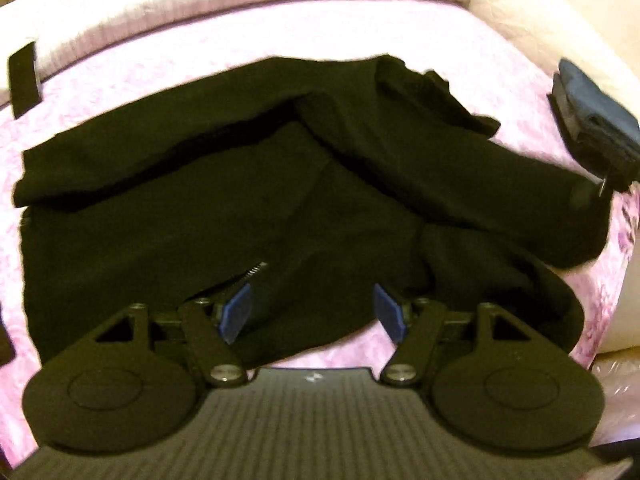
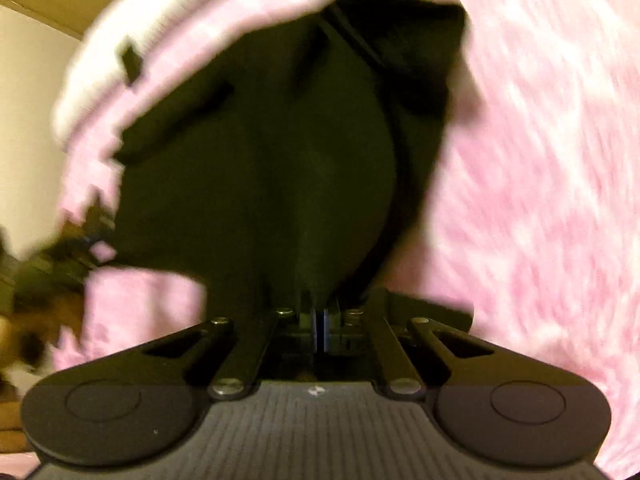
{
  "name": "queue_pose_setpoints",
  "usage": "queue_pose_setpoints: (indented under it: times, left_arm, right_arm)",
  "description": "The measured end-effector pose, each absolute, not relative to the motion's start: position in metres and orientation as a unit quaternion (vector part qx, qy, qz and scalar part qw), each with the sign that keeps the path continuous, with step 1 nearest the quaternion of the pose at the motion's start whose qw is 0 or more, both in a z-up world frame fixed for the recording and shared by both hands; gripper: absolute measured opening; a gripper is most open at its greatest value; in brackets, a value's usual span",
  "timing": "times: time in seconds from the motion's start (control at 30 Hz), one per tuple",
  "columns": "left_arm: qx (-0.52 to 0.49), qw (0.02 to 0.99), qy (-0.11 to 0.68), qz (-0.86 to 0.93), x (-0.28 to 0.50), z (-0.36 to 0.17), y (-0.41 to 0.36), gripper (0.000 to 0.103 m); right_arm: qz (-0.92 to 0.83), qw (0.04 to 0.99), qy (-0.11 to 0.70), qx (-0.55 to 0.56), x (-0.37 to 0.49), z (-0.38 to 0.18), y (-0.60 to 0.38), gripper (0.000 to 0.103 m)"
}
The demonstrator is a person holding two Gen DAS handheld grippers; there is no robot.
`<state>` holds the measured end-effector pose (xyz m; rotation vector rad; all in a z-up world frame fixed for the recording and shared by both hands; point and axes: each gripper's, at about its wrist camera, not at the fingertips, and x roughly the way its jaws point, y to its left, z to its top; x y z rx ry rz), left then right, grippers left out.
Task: Fold clothes
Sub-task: 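Lower the black jacket onto the bed with both grippers, spreading it flat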
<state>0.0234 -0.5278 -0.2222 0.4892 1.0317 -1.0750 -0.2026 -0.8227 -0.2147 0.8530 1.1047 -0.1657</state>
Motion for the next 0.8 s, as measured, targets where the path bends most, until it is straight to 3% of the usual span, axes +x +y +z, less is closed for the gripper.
queue_pose_setpoints:
  times: [0.27,0.4,0.47,0.5,0.53,0.63,0.8]
  left_arm:
    - [0.157,0.758,0.452,-0.443,0.058,-0.190,-0.506,0.063]
    - [0.140,0.781,0.446,-0.415,0.071,-0.184,-0.498,0.063]
    - [0.132,0.789,0.445,-0.403,0.076,-0.183,-0.494,0.063]
    - [0.128,0.793,0.446,-0.394,0.078,-0.184,-0.492,0.066]
    - [0.127,0.795,0.448,-0.389,0.079,-0.186,-0.487,0.070]
    - [0.141,0.795,0.455,-0.374,0.079,-0.199,-0.472,0.071]
    - [0.203,0.791,0.464,-0.343,0.089,-0.233,-0.448,0.071]
  right_arm:
    - [0.012,0.856,0.368,0.363,-0.059,-0.067,-0.867,0.004]
    - [0.018,0.917,0.251,0.310,0.040,-0.001,-0.902,0.004]
    - [-0.002,0.937,0.212,0.279,0.074,0.016,-0.911,0.017]
    - [-0.018,0.943,0.214,0.254,0.084,0.014,-0.908,0.043]
    - [-0.034,0.949,0.216,0.229,0.094,0.012,-0.905,0.062]
    - [-0.055,0.950,0.240,0.193,0.091,-0.013,-0.893,0.058]
    - [-0.087,0.904,0.350,0.230,0.015,-0.106,-0.865,0.064]
